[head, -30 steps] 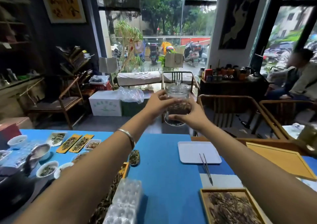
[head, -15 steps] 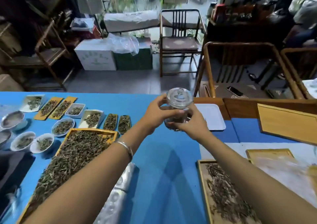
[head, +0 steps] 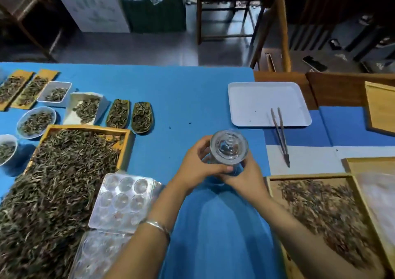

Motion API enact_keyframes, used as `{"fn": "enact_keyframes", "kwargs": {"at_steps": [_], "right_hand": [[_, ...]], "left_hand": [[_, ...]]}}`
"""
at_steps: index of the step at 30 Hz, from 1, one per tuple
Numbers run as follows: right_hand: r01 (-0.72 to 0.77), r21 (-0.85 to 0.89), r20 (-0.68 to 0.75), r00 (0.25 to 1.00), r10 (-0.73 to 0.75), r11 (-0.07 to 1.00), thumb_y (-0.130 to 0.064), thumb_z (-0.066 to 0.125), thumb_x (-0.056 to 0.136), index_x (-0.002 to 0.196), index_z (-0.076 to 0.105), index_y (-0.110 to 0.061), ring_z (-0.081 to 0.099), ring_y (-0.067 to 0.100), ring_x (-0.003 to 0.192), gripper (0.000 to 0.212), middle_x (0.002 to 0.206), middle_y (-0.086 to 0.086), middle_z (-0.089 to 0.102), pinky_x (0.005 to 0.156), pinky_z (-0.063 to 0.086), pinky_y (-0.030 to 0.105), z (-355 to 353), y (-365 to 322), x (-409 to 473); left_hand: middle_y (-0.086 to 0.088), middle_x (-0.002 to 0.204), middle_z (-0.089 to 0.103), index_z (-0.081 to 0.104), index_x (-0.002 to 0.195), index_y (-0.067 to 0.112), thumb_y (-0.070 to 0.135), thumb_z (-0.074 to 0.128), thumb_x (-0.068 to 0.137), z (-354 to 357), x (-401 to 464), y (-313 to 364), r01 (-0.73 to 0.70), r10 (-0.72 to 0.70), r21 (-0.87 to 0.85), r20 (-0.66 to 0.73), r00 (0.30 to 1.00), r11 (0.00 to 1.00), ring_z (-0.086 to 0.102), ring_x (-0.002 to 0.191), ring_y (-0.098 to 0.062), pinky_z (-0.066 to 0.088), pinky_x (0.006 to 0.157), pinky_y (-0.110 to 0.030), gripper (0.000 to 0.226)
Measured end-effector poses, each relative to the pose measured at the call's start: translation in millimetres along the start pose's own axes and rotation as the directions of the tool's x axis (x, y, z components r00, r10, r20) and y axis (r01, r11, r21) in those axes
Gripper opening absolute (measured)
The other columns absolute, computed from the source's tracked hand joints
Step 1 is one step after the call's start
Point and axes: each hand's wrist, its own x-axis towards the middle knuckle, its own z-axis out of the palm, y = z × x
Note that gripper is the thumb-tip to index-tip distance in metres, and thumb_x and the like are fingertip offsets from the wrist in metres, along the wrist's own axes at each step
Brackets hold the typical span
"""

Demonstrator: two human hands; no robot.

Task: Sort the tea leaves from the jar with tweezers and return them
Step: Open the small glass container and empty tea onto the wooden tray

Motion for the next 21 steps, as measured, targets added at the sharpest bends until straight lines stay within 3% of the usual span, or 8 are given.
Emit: {"fn": "enact_keyframes", "kwargs": {"at_steps": [6, 9, 15, 18, 21], "right_hand": [[0.007, -0.002, -0.02, 1.0, -0.007, 1.0, -0.04, 0.074, 0.05, 0.112, 0.051, -0.048, 0.059, -0.013, 0.095, 0.067, 0.103, -0.036, 0.062, 0.072, 0.046, 0.005, 8, 24, -1], [-0.004, -0.034, -0.019, 1.0, 0.003, 0.999, -0.046, 0.069, 0.046, 0.113, 0.056, -0.033, 0.059, -0.013, 0.091, 0.07, 0.097, -0.029, 0.065, 0.068, 0.045, 0.005, 13, 33, 0], [0.043, -0.026, 0.017, 0.999, -0.042, 0.999, -0.037, 0.077, 0.053, 0.118, 0.053, -0.03, 0.059, -0.01, 0.098, 0.07, 0.106, -0.026, 0.064, 0.074, 0.045, 0.005, 15, 44, 2], [0.106, -0.123, 0.153, 0.984, -0.086, 0.987, -0.035, 0.087, 0.056, 0.132, 0.043, -0.022, 0.05, -0.006, 0.117, 0.088, 0.126, -0.014, 0.055, 0.094, 0.042, 0.012, 9, 40, -1], [0.17, -0.136, 0.23, 0.964, -0.136, 0.976, -0.034, 0.085, 0.062, 0.148, 0.015, -0.023, 0.031, 0.002, 0.138, 0.111, 0.149, -0.007, 0.032, 0.112, 0.028, 0.02, -15, 32, -14]], "left_hand": [[0.0, 0.116, 0.068, 0.058, 0.121, 0.009, -0.015, 0.085, 0.058, 2, 1, -28, -0.06, 0.06, 0.004, 0.006, 0.998, 0.998, 0.063, 0.111, -0.01, 0.046, 0.096, -0.021, 0.073], [-0.002, 0.121, 0.067, 0.058, 0.122, 0.013, -0.002, 0.087, 0.055, 1, 1, -39, -0.095, 0.095, 0.024, -0.003, 0.995, 0.995, 0.062, 0.116, -0.014, 0.045, 0.1, -0.025, 0.074], [0.008, 0.119, 0.067, 0.059, 0.122, 0.022, 0.017, 0.09, 0.056, -5, 4, -48, -0.132, 0.131, 0.065, 0.025, 0.991, 0.989, 0.06, 0.118, -0.012, 0.046, 0.1, -0.024, 0.073], [0.011, 0.119, 0.067, 0.058, 0.12, 0.028, 0.021, 0.09, 0.056, -8, 6, -48, -0.15, 0.147, 0.088, 0.037, 0.988, 0.985, 0.06, 0.118, -0.011, 0.046, 0.102, -0.028, 0.071], [0.01, 0.119, 0.066, 0.058, 0.12, 0.027, 0.023, 0.09, 0.056, -9, 7, -49, -0.163, 0.158, 0.103, 0.05, 0.986, 0.981, 0.06, 0.118, -0.011, 0.046, 0.102, -0.03, 0.072]]}}
